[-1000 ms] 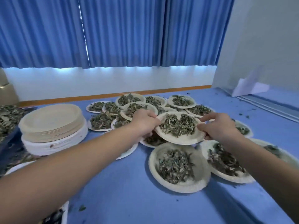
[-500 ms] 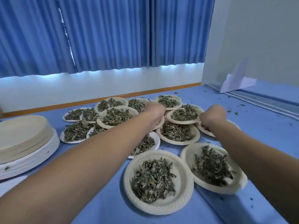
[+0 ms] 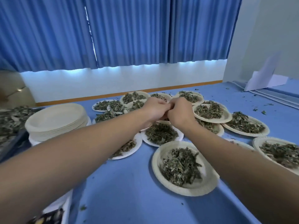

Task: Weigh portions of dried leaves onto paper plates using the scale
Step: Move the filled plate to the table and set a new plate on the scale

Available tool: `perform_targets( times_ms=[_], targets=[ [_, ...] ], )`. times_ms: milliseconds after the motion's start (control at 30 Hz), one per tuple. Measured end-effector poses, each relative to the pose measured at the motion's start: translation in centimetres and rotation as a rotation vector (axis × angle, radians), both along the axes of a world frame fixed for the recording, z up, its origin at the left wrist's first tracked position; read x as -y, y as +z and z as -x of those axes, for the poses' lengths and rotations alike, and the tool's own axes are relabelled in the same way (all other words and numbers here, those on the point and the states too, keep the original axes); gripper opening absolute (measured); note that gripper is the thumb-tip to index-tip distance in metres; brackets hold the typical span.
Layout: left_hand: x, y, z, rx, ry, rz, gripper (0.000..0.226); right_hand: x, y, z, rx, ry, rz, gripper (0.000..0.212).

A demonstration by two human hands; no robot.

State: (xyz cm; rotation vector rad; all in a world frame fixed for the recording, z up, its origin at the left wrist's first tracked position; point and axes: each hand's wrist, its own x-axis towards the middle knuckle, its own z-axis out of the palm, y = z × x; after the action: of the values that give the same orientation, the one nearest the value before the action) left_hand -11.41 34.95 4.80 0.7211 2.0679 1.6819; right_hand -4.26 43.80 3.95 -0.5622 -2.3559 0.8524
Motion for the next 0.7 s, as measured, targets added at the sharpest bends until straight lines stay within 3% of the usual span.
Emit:
perform_targets(
  times_ms=[300,400,467,700],
  targets=[
    [17.5,2.3,4.2,-0.299,0.315,0.145,0.022,15.1,1.8,7.6,-0.087,0.323,-0.039,0.006],
    [23.7,3.1,5.4,-0.394,0.375,0.172,0.011,19.8,2.8,9.8,-0.080,0.449,-0.114,0.015],
    [27.7,3.4,6.3,-0.508,0.366,0.241,0.010,22.3,3.2,11.0,-0.063,0.535,-0.213,0.024],
    [36.6,2.1,7.9,-0.827,0.145,0.586,0.016,24.6,2.9,12.5,0.101,0.819,-0.461,0.014]
  ],
)
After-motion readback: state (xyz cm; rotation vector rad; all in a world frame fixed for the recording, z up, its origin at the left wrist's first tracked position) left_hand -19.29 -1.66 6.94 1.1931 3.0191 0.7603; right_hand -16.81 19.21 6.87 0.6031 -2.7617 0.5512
